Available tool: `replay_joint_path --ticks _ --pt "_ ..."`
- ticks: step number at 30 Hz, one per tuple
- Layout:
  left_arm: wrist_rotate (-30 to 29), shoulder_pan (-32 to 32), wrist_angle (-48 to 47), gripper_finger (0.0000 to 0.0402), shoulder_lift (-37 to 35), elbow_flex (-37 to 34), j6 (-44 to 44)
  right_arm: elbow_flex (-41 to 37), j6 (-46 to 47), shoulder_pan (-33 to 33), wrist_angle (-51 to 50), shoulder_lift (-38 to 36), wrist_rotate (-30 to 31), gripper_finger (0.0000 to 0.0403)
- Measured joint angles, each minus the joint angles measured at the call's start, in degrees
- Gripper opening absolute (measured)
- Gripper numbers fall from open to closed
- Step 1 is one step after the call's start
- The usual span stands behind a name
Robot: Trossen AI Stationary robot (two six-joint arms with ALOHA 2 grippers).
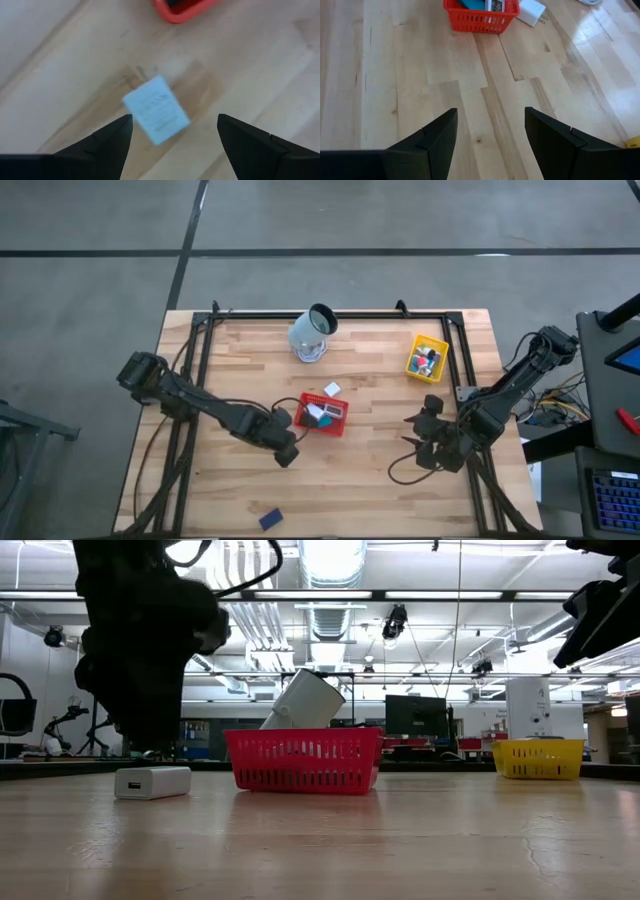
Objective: Pick & Place Office items
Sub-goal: Put the bottom white charger adapter into the yellow basket
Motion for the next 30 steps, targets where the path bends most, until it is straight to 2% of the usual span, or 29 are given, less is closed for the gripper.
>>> replay_joint_path --ticks 4,30 --pt "0.0 0.5 -3.3 0.03 0.2 0.0 -0.1 0.0 -0.7 0.0 0.0 0.0 0.0 0.0224" --pt "2.1 2.7 -0.4 0.0301 3.9 -0.5 0.4 0.0 -2.7 0.1 0.0 0.0 -0.9 0.0224"
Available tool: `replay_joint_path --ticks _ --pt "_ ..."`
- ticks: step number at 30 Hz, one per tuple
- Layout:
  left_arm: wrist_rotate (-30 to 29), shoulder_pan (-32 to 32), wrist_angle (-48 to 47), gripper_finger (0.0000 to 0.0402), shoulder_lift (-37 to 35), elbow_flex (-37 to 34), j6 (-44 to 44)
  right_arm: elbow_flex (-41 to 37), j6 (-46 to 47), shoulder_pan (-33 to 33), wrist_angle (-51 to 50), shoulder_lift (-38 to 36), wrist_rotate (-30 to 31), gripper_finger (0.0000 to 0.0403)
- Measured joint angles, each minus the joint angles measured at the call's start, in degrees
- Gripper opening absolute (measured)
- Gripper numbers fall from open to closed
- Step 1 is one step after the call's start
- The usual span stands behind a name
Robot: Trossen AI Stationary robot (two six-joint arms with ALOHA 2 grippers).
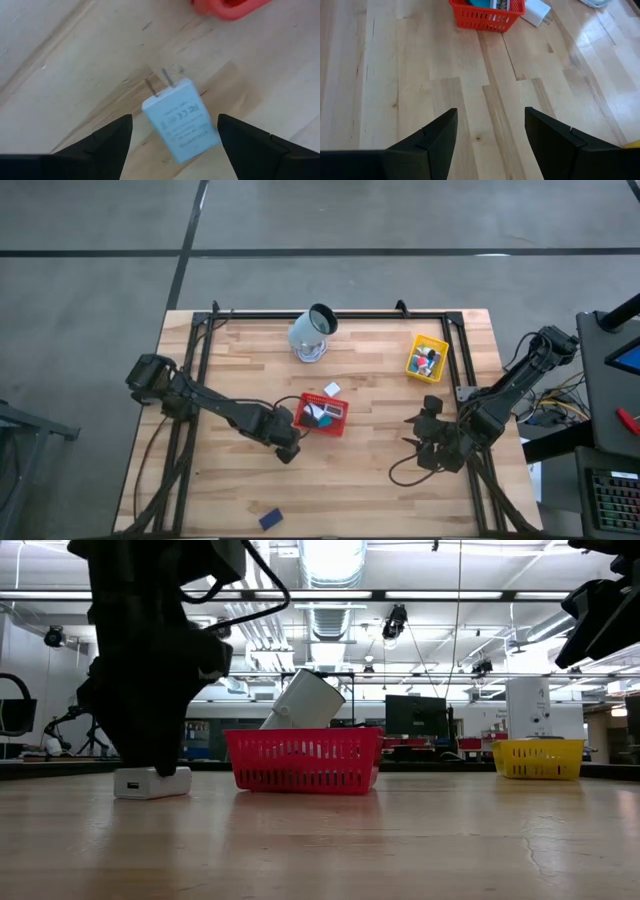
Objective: Pick & Place Office items
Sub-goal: Put the bottom white charger adapter into the yellow basket
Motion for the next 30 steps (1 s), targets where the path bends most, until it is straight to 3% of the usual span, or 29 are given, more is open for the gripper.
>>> replay_joint_path --ticks 21,25,30 --pt "1.5 -0.2 5.6 0.0292 0.0 -4.2 -3.1 0.0 -0.1 0.0 0.2 0.0 0.0 0.0224" --pt "1.4 -0.2 5.2 0.0254 0.0 -4.2 -2.9 0.0 0.0 0.0 0.2 0.0 0.0 0.0224" --pt "0.5 -0.7 5.1 0.0159 0.0 -4.3 -1.6 0.0 0.0 0.0 0.3 0.0 0.0 0.0224"
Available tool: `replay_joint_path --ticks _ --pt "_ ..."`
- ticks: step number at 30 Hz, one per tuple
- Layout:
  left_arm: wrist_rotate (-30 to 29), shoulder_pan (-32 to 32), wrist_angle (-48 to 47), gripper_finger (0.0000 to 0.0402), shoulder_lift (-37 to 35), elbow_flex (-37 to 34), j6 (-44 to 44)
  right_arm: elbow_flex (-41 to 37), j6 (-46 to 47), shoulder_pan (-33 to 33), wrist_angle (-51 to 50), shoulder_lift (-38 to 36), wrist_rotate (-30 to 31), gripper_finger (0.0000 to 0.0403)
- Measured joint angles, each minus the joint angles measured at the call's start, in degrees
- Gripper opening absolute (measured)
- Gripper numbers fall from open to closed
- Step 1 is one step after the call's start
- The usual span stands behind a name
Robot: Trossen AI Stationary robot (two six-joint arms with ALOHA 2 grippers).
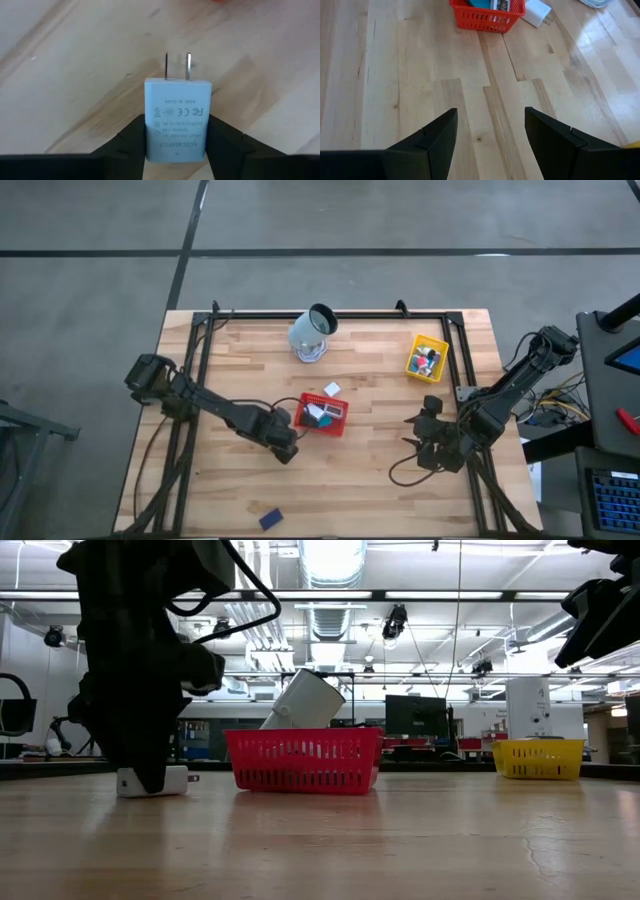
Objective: Pick & Place Office items
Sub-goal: Put the bottom white charger adapter into the yellow basket
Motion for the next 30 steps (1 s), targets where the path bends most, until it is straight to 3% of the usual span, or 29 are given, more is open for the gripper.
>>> replay_joint_path --ticks 19,30 --pt "0.1 -2.6 2.3 0.0155 0.0 0.0 9.1 0.0 0.1 0.0 0.2 0.0 0.0 0.0224" --pt "-6.2 -7.0 6.0 0.0155 0.1 -0.1 12.2 0.0 -0.3 0.0 1.0 0.0 1.6 0.0224"
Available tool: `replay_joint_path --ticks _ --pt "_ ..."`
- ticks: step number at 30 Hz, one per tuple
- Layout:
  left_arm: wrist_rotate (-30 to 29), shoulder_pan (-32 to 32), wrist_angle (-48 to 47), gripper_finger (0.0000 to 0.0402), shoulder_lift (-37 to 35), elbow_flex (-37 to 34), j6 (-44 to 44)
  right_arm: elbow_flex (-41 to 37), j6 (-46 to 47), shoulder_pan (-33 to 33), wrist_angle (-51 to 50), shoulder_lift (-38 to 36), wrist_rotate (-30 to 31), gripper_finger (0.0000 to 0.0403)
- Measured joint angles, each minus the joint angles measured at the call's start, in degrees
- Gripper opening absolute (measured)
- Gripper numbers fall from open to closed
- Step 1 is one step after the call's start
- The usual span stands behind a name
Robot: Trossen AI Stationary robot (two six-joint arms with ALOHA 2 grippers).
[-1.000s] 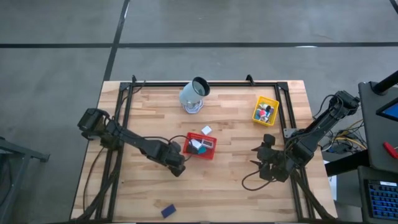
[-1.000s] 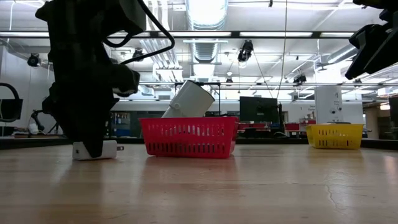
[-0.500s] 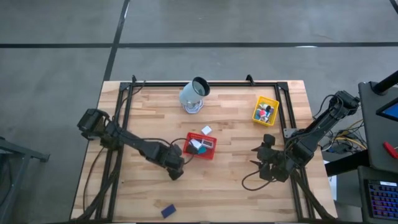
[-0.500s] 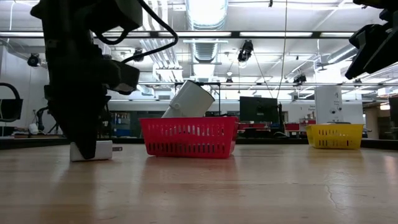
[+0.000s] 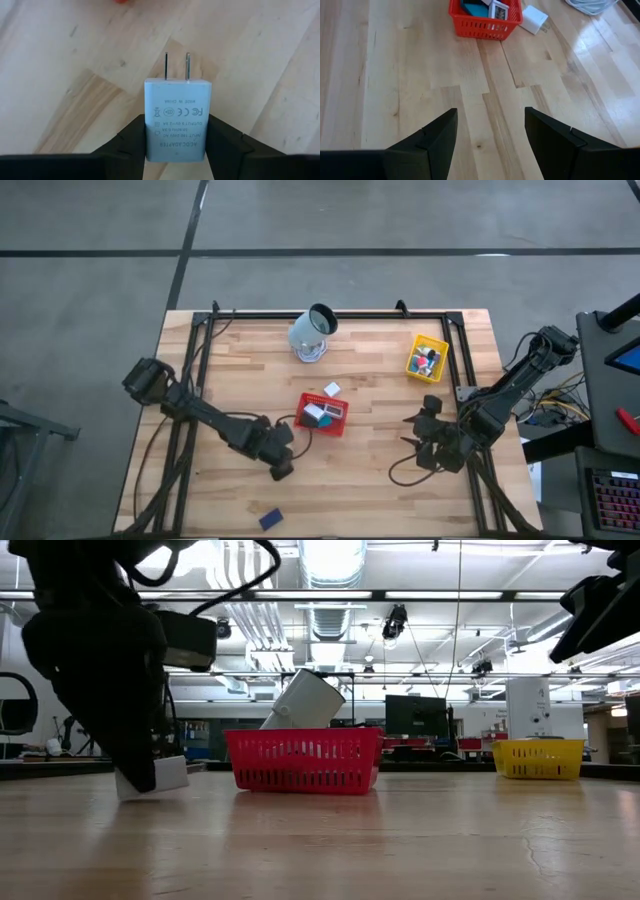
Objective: Pick & Place Office items
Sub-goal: Put the bottom white charger adapter into the yellow basket
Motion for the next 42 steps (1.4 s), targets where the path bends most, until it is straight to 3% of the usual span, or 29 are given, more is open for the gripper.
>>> replay_joint_path --ticks 9,18,27,32,35,42 --pt "-7.2 -3.6 4.6 0.0155 -0.3 -1.3 1.1 0.0 -0.1 0.0 1.0 0.0 0.6 0.0224" --pt "-12.7 -6.0 15.6 0.0155 -0.6 -5.2 3.3 0.0 -0.3 0.0 2.4 0.0 2.8 0.0224" --pt "-22.3 -6.6 25.0 0.0155 -0.6 -5.5 15.2 -0.5 -4.3 0.0 7.7 0.0 7.2 0.0224" --pt "-26.8 -6.7 30.6 0.0155 -0.6 -5.7 23.3 -3.0 -9.5 0.0 16.4 0.0 11.7 0.0224" --pt "-28.1 -6.7 37.4 0.0155 -0.7 -7.7 27.3 -5.1 -13.3 0.0 22.8 0.0 13.9 0.0224" --pt "-28.0 -6.7 63.7 0.0155 -0.7 -17.0 37.5 -10.4 -25.5 0.0 40.4 0.0 16.5 0.0224"
